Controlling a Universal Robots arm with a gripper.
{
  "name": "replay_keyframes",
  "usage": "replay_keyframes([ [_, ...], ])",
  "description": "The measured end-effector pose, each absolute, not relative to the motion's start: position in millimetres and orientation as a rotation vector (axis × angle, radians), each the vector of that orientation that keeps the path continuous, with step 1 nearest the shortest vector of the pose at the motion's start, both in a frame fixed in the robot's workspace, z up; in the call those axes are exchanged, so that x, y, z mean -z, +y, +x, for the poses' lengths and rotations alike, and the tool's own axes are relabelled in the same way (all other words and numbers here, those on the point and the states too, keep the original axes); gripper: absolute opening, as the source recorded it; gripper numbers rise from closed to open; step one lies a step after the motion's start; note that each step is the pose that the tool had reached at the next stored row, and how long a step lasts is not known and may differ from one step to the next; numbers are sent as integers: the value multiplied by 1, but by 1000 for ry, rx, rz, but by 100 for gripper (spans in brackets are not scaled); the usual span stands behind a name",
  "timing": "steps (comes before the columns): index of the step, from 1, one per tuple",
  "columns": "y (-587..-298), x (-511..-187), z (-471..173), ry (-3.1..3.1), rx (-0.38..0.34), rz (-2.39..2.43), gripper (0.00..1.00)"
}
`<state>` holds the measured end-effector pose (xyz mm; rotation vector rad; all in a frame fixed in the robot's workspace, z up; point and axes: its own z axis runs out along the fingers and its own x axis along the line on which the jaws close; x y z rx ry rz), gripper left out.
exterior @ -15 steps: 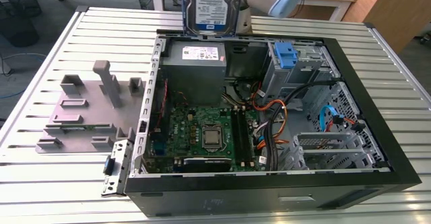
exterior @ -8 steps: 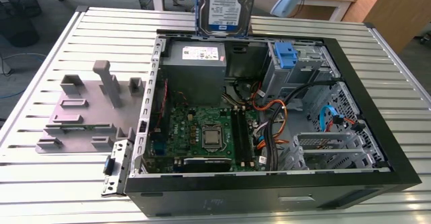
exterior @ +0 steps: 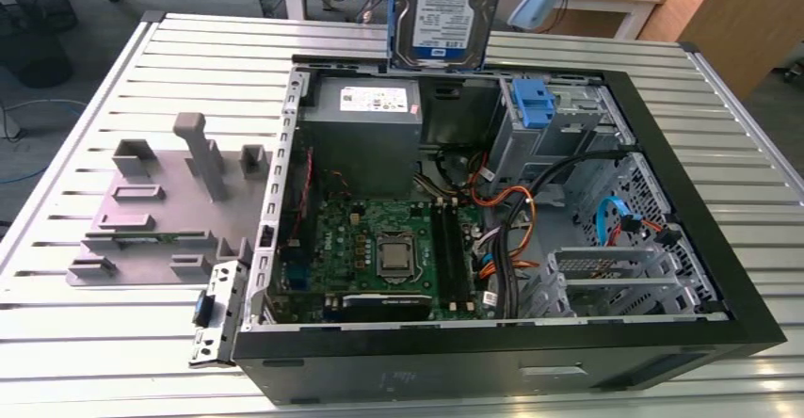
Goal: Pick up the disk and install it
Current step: 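Pick up the disk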
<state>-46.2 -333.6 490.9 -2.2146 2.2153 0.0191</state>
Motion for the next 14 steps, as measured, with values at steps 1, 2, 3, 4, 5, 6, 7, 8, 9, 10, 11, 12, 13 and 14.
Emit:
replay_keyframes([
  [1, -334, -491, -46, 2215, -19, -2215, 35],
  [2, -334, -491, -46, 2215, -19, -2214, 35],
  [3, -334, -491, -46, 2215, -19, -2214, 35],
  [4, -334, -491, -46, 2215, -19, -2214, 35],
  [5, -334, -491, -46, 2215, -19, -2214, 35],
  [6, -334, -491, -46, 2215, -19, -2214, 35],
  [7, -334, -491, -46, 2215, -19, -2215, 35],
  [8, -335, -491, -46, 2215, -19, -2215, 35],
  [9, -335, -491, -46, 2215, -19, -2214, 35],
  [10, -337, -491, -45, 2215, -19, -2214, 35],
  [11, -338, -491, -45, 2216, -19, -2214, 35],
  [12, -339, -491, -45, 2216, -19, -2214, 35],
  [13, -341, -491, -45, 2216, -19, -2214, 35],
  [14, -343, -491, -44, 2216, -19, -2213, 35],
])
